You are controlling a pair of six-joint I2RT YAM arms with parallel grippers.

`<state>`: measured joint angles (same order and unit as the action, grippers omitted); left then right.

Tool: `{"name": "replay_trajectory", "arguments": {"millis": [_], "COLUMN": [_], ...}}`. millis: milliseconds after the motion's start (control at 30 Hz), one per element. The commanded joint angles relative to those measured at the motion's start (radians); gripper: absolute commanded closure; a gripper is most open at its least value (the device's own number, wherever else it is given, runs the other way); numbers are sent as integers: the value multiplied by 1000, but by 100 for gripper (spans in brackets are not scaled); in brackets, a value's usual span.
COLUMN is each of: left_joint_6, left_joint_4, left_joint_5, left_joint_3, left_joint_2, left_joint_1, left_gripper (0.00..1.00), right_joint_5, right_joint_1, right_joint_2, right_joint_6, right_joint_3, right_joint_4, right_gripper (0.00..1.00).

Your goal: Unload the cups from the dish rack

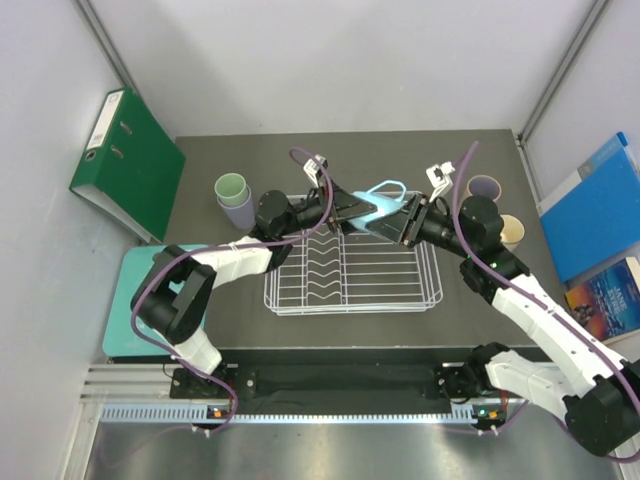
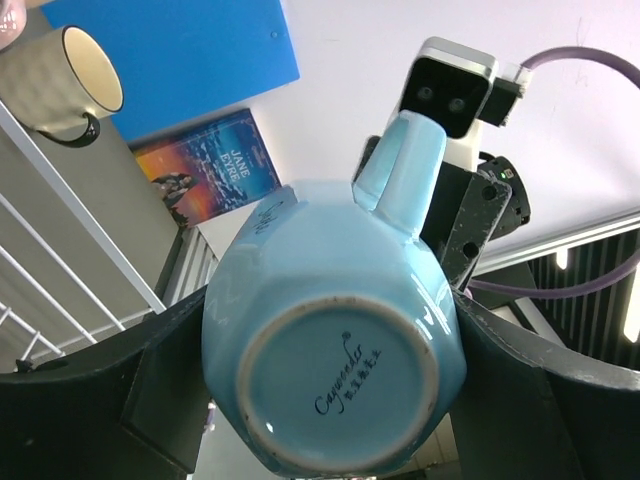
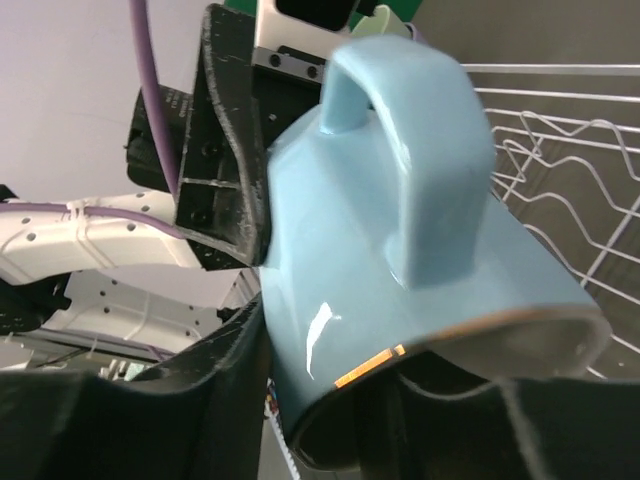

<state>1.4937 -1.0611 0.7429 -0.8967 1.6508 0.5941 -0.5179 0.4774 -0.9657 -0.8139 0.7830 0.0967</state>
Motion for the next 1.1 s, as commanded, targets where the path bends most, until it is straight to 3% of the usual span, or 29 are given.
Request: {"name": "replay_trajectory", "arguments": {"millis": [0, 33, 67, 100, 200, 233, 267, 367, 500, 533, 800, 933, 1067], "left_joint_6": [11, 10, 11, 11, -7, -21, -47, -82, -108, -105, -104, -177, -253], "left_joint_4": [-122, -125, -125, -123, -65, -38, 19, 68, 157, 173, 328, 530, 688], "left_joint_5": [-16, -17, -14, -11, 7, 13, 16, 10, -14, -37, -142, -157, -180], "left_joint_3": [-67, -65, -65, -65, -79, -90, -94, -102, -104, -102, -62, -87, -119], "left_joint_2": [-9, -8, -6, -5, 1, 1, 0, -11, -25, -28, -80, -97, -108], "left_joint_1": [30, 30, 32, 30, 30, 27, 24, 13, -22, -31, -117, -128, -128], "left_gripper": [100, 100, 100, 100, 100, 95, 74, 40, 17, 1, 1, 1, 1], "right_joint_5": [-8, -5, 4, 12, 70, 96, 152, 232, 300, 335, 536, 828, 996], "right_joint_1": [9, 7, 7, 7, 7, 7, 7, 6, 7, 7, 6, 7, 7], "right_joint_2": [-13, -11, -5, -1, 30, 42, 67, 106, 136, 140, 145, 23, -54], "right_joint_6": [-13, -13, -11, -7, 21, 38, 68, 122, 160, 173, 242, 300, 323], "right_joint_3": [-13, -17, -18, -18, -7, 16, 28, 74, 145, 157, 304, 471, 581], "right_joint_4": [78, 77, 74, 66, 12, -52, -77, -173, -261, -278, -481, -734, -914], "right_gripper": [74, 79, 95, 100, 100, 100, 100, 100, 100, 100, 100, 100, 100]}}
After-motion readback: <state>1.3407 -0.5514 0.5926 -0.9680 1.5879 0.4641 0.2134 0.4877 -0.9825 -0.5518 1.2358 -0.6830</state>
